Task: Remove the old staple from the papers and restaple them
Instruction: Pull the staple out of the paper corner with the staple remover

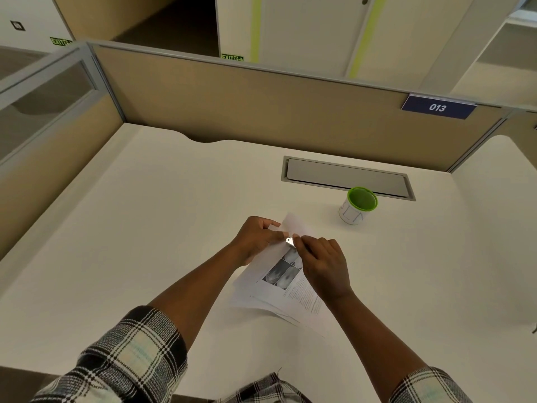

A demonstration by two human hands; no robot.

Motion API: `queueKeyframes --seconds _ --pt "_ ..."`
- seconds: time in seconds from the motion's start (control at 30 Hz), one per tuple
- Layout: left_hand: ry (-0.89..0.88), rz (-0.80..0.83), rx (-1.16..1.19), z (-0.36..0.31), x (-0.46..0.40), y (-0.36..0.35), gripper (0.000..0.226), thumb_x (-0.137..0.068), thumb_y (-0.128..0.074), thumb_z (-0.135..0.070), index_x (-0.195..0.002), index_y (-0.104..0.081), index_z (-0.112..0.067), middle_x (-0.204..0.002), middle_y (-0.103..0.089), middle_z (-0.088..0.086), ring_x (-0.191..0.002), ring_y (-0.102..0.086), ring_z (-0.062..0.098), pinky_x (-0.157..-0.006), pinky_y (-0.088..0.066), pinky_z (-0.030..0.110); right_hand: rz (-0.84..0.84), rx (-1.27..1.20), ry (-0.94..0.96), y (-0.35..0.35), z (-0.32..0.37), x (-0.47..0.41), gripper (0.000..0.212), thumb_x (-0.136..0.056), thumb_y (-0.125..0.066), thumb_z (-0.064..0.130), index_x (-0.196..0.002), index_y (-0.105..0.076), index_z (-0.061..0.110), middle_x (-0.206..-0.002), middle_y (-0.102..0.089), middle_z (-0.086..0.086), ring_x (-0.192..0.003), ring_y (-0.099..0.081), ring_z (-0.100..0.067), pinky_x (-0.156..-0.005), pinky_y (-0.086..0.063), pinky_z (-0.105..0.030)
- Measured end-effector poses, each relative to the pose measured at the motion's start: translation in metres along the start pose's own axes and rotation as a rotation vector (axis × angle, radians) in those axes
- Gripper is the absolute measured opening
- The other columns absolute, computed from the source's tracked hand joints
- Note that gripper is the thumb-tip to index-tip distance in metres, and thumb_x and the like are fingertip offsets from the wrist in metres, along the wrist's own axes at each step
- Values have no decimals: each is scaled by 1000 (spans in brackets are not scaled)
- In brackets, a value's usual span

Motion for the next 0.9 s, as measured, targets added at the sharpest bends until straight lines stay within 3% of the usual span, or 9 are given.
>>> queueKeyframes --seconds 0.07,0.3,0.4,0.6,0.7,0.83,0.9 --pt "1 -5 -5 0 0 0 18 -78 -79 -31 -88 -75 -17 -88 -74 1 -78 -69 24 -72 -59 36 -17 10 28 2 1 0 27 -92 -60 7 -118 -66 3 -100 -69 -13 -73 -60 -26 -62 -43 -33" --pt "-1 -19 -62 1 0 1 33 -78 -78 -35 -102 -72 -13 -97 -73 6 -87 -69 30 -81 -59 42 -10 9 65 4 1 0 33 -87 -67 4 -120 -65 4 -103 -69 -12 -75 -61 -27 -63 -46 -35" --pt "-27 -29 -84 1 0 1 38 -81 -76 -33 -109 -70 -9 -108 -70 9 -94 -67 31 -85 -58 43 10 -54 -81 4 0 1 33 -84 -71 4 -117 -67 6 -101 -70 -11 -76 -63 -27 -62 -46 -34" --pt "-66 -36 -105 -1 1 1 39 -83 -74 -31 -113 -70 -7 -114 -68 8 -91 -64 25 -75 -55 31 101 -412 -472 9 -7 6 33 -79 -70 9 -112 -67 12 -103 -70 -3 -85 -67 -20 -70 -57 -34" --pt "-59 -41 -94 2 0 2 33 -82 -75 -31 -108 -71 -10 -110 -69 7 -89 -64 25 -77 -56 34 116 -503 -543 10 -7 7 27 -77 -69 11 -103 -63 14 -96 -66 2 -78 -60 -13 -67 -54 -29" --pt "-80 -52 -91 4 -1 1 36 -82 -75 -31 -111 -70 -10 -111 -68 8 -90 -64 25 -75 -55 31 137 -503 -568 6 -2 6 25 -78 -71 11 -103 -66 15 -94 -68 3 -74 -54 -2 -68 -40 -5" --pt "-82 -60 -82 5 -2 1 40 -82 -75 -31 -115 -69 -9 -113 -68 7 -92 -64 27 -78 -56 34 131 -498 -564 4 0 5 25 -79 -71 10 -104 -67 14 -95 -69 3 -76 -56 -1 -70 -36 0"
Point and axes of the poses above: each hand's wrist, its own x-axis away from the middle knuckle, its own y-axis out of the back of the hand, z = x × y, the point moved 4 cm from there along -x, towards the middle knuckle
